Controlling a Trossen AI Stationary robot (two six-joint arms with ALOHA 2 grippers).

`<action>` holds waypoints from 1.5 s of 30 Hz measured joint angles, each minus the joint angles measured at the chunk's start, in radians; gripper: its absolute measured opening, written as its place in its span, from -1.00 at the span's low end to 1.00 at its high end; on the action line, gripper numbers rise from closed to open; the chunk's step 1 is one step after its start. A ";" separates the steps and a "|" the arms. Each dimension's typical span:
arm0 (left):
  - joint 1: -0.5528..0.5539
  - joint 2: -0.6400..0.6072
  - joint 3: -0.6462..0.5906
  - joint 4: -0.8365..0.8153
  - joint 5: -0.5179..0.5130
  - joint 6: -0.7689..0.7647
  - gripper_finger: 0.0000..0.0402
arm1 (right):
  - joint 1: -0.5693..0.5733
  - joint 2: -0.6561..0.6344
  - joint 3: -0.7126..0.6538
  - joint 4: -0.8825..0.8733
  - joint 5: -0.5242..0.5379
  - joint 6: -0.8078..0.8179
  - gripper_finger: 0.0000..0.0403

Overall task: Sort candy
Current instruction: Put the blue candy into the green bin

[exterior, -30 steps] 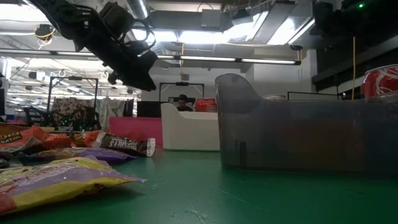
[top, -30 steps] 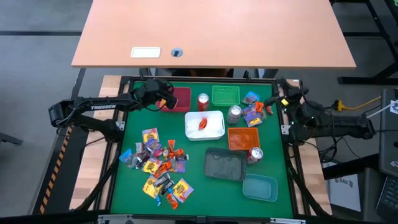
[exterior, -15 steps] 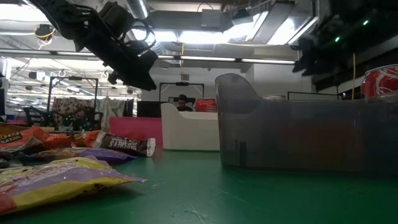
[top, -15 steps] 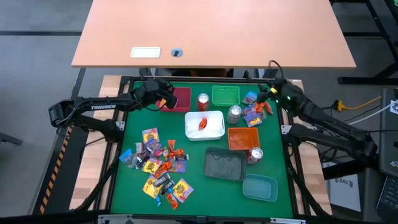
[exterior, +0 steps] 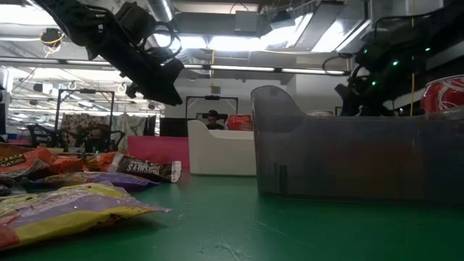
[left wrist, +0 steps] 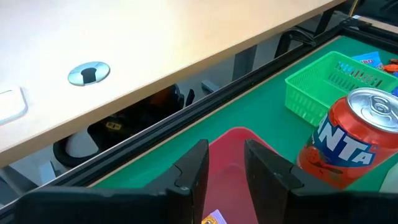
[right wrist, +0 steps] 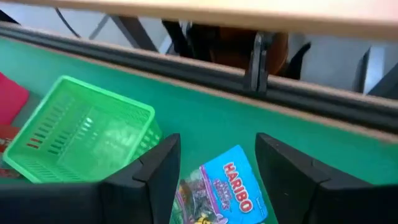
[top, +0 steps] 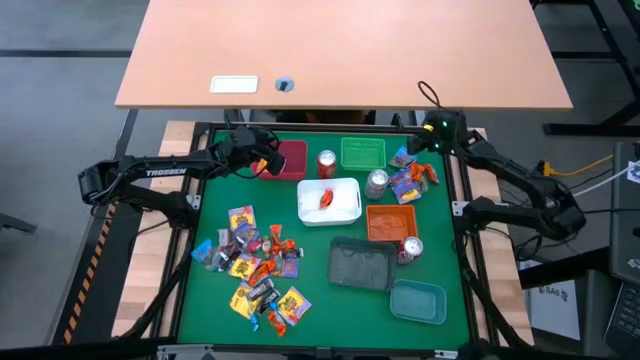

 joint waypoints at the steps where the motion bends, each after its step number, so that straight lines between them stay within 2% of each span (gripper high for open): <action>1: 0.000 0.000 0.000 0.000 0.000 0.000 -0.54 | -0.005 0.027 0.013 -0.012 -0.009 -0.001 0.03; 13: 0.000 0.000 0.000 -0.001 0.000 0.000 -0.54 | -0.007 0.264 0.098 -0.135 -0.013 -0.020 0.03; 30: 0.000 0.000 0.000 -0.001 0.005 -0.001 -0.54 | -0.005 0.281 0.105 -0.143 -0.006 -0.044 0.03; 34: 0.000 0.000 0.000 -0.001 0.005 -0.002 -0.54 | 0.002 0.287 0.105 -0.162 -0.006 -0.090 0.03; 45: 0.000 0.000 0.000 0.000 0.005 -0.003 -0.54 | 0.082 0.352 0.104 -0.157 0.099 -0.121 0.03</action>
